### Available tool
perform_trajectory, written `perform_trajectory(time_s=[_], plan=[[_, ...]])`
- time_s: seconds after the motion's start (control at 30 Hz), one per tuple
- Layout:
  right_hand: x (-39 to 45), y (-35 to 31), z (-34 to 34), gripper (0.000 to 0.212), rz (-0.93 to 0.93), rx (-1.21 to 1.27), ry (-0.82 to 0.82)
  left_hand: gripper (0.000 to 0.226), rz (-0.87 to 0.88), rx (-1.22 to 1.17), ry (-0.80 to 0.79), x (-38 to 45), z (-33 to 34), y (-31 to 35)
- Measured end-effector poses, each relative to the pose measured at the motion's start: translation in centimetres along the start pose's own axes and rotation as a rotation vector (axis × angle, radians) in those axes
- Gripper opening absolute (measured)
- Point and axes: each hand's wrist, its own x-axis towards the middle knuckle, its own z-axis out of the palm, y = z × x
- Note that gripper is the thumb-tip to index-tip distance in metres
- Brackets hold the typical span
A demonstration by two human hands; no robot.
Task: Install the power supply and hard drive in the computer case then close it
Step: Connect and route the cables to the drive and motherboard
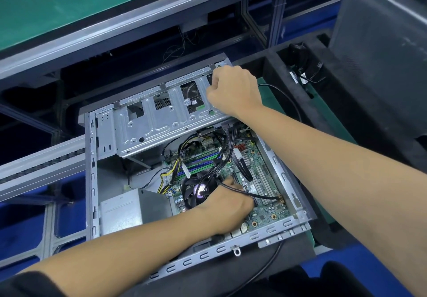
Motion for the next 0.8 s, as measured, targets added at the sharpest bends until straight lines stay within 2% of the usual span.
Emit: perform_trajectory(time_s=[0.17, 0.33, 0.57, 0.67, 0.8], plan=[[0.01, -0.02, -0.02, 0.021, -0.001, 0.001, 0.0, 0.025, 0.001, -0.03, -0.025, 0.04, 0.16, 0.04], [-0.05, -0.05, -0.01, 0.02, 0.002, 0.004, -0.002, 0.012, -0.009, -0.047, -0.007, 0.39, 0.26, -0.05], [0.0, 0.01, 0.02, 0.02, 0.0, 0.002, -0.001, 0.026, -0.006, -0.041, 0.008, 0.14, 0.06, 0.0], [0.0, 0.02, 0.02, 0.02, 0.003, -0.002, -0.001, 0.016, -0.031, -0.063, 0.012, 0.31, 0.06, 0.1], [-0.01, -0.02, 0.02, 0.02, 0.003, -0.002, -0.002, 0.016, -0.05, -0.076, 0.014, 0.32, 0.04, -0.07]])
